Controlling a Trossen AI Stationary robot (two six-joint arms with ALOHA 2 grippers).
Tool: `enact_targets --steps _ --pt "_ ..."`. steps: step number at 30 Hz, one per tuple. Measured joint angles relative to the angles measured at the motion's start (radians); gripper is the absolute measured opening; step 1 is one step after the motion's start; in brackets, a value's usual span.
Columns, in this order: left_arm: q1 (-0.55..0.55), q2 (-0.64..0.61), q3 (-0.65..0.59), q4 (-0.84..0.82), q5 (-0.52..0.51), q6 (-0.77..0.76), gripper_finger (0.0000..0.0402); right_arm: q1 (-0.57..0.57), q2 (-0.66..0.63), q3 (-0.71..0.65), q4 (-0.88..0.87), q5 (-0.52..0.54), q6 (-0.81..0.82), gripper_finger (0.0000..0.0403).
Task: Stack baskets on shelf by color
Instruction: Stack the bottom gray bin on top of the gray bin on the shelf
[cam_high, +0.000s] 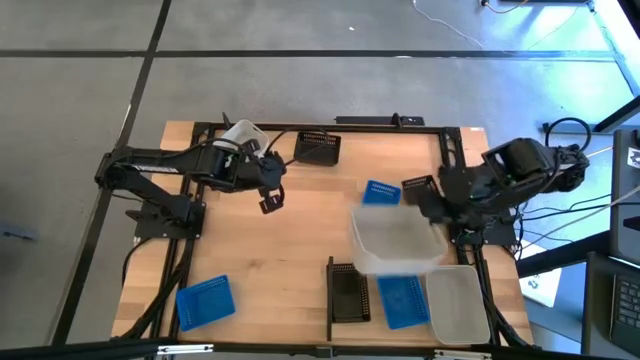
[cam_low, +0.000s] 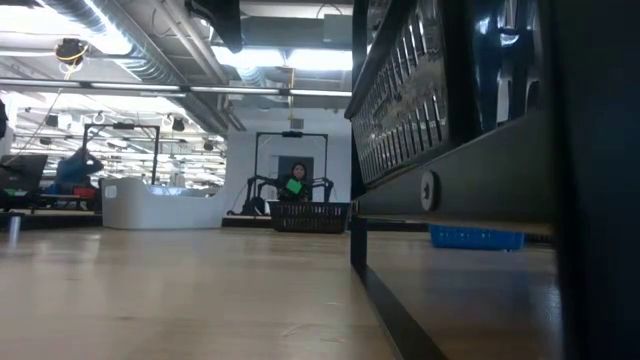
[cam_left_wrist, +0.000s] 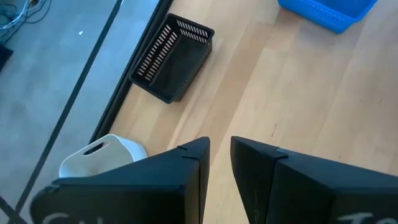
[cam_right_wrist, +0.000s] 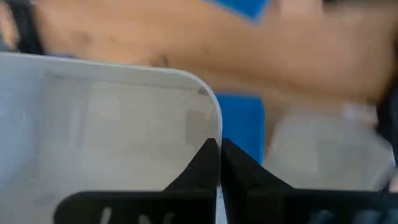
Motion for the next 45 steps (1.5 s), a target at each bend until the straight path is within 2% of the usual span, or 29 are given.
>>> enact_targets --steps 2,5,8,11,16,19,22,25,29,36,39,45 --pt "0.000 0.000 0.000 0.000 0.000 0.000 0.0056 0.016 -0.014 -0.020 0.000 -0.089 0.049 0.0000" --pt "0.000 0.000 0.000 0.001 0.000 0.000 0.0057 0.047 -0.028 -0.027 0.000 -0.149 0.131 0.0000" --pt "0.000 0.000 0.000 0.002 0.000 0.000 0.0056 0.066 -0.032 -0.027 0.002 -0.270 0.219 0.0000" --pt "0.000 0.000 0.000 0.011 0.000 -0.001 0.0057 0.104 -0.032 -0.027 0.001 -0.346 0.301 0.0000" --pt "0.000 0.000 0.000 0.016 0.000 0.029 0.0056 0.159 -0.031 -0.027 0.001 -0.362 0.412 0.0000" --pt "0.000 0.000 0.000 0.053 0.001 0.107 0.0056 0.194 -0.029 -0.027 0.000 -0.287 0.435 0.0000" --pt "0.000 0.000 0.000 0.135 0.025 0.192 0.0057 0.222 -0.017 -0.027 0.000 -0.162 0.439 0.0000" --pt "0.000 0.000 0.000 0.229 0.111 0.298 0.0056 0.235 -0.004 -0.034 0.004 -0.043 0.444 0.0000" --pt "0.000 0.000 0.000 0.347 0.256 0.488 0.0056 0.240 0.009 -0.118 0.002 0.111 0.489 0.0000" --pt "-0.001 0.000 0.000 0.487 0.411 0.746 0.0056 0.209 0.030 -0.305 -0.001 0.135 0.500 0.0000" --pt "-0.005 0.000 0.000 0.527 0.453 0.789 0.0056 0.179 0.030 -0.341 -0.002 0.209 0.494 0.0000" --pt "-0.022 0.019 -0.001 0.542 0.428 0.804 0.0056 0.143 0.030 -0.347 0.001 0.370 0.453 0.0000"
